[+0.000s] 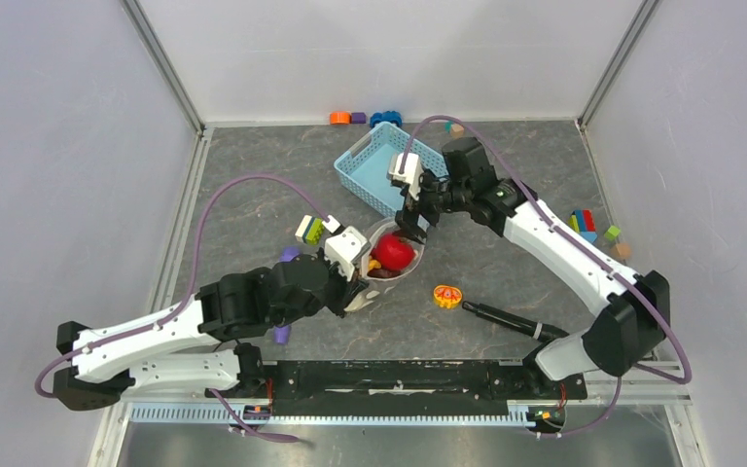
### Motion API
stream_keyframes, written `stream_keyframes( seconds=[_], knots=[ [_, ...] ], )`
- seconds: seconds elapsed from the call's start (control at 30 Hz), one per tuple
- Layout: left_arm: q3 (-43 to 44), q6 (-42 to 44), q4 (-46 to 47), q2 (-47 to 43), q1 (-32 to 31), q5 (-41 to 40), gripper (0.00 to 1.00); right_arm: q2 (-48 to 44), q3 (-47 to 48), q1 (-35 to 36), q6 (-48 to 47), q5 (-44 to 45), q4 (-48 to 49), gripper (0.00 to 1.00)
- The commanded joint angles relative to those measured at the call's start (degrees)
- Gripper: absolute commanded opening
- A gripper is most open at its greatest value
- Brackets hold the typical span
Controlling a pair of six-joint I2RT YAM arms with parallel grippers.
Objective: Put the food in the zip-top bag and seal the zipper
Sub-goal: Zip the zipper food storage bag at the center of the board.
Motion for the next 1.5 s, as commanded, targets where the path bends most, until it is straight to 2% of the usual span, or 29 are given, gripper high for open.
stream_keyframes(
  seconds=[0.0, 0.1, 0.2, 0.23, 0.3, 0.37, 0.43, 0.53, 0.63, 0.7, 0.83, 1.0, 1.07, 1.1, 1.2, 1.37, 1.43, 1.47],
  knots=[
    [0.1, 4.2, 2.4, -2.0, 0.0, 0.7, 0.02, 3.5, 4.8, 0.0, -12.4, -9.3, -5.3, 0.98],
    [0.0, 4.7, 2.6, -2.0, 0.1, 0.1, 0.02, 6.7, 6.0, 0.0, -14.0, -10.5, -8.6, 0.93],
    [-0.5, 5.1, 3.2, -2.2, 0.1, -1.3, 0.02, 9.1, 6.7, -0.1, -13.8, -9.1, -9.9, 0.79],
    [-0.5, 5.0, 3.3, -2.4, 0.2, -2.4, 0.02, 9.6, 7.1, 0.0, -13.0, -7.9, -10.0, 0.69],
    [-0.4, 4.0, 3.4, -2.5, 0.2, -6.4, 0.02, 9.9, 7.9, -0.1, -11.0, -5.6, -10.0, 0.33],
    [0.3, 2.1, 3.4, -2.3, 0.4, -12.7, 0.02, 8.9, 7.5, -0.2, -9.1, -1.7, -10.0, 0.13],
    [0.7, 0.5, 4.1, -2.1, 0.5, -19.3, 0.02, 7.3, 6.1, -0.5, -6.3, 3.7, -10.1, 0.00],
    [0.2, -0.6, 6.9, -2.2, 1.8, -24.9, 0.02, 3.9, 2.3, -1.7, -3.1, 8.7, -10.4, 0.00],
    [-0.9, -3.4, 9.2, -2.2, 5.4, -27.1, 0.02, 1.1, -1.4, -3.9, -1.5, 11.6, -11.3, 0.00],
    [-1.5, -5.6, 9.0, -1.9, 10.3, -23.3, 0.02, 0.1, -2.7, -5.3, -1.2, 13.3, -12.2, 0.00],
    [-4.5, -6.4, 12.6, -1.7, 22.1, -8.5, 0.02, -0.4, -2.7, -7.1, -1.2, 15.3, -14.1, 0.00],
    [-6.6, -4.3, 16.1, 0.1, 25.7, -0.1, 0.02, -0.2, -2.5, -7.9, -1.7, 17.1, -14.7, 0.00],
    [-7.0, -1.7, 17.5, 0.6, 25.7, 5.5, 0.02, -0.5, -2.4, -7.9, -2.8, 15.5, -14.5, 0.04],
    [-7.5, -0.3, 18.7, 0.6, 25.8, 8.6, 0.02, -0.8, -2.2, -7.9, -3.6, 13.2, -14.1, 0.11],
    [-7.8, 1.7, 21.9, 0.9, 25.8, 16.3, 0.02, -2.3, -1.1, -7.9, -6.0, 6.1, -12.2, 0.40],
    [-6.6, 2.8, 22.6, 2.9, 25.8, 20.7, 0.02, -7.3, -1.0, -7.9, -9.4, -8.6, -4.6, 0.84],
    [-6.1, 3.0, 22.6, 3.4, 25.8, 23.2, 0.02, -9.4, -2.8, -7.9, -6.7, -12.9, 1.6, 0.98],
    [-5.8, 3.1, 22.5, 3.7, 25.8, 23.5, 0.02, -10.2, -4.0, -7.8, -5.6, -15.6, 4.3, 0.98]
  ],
)
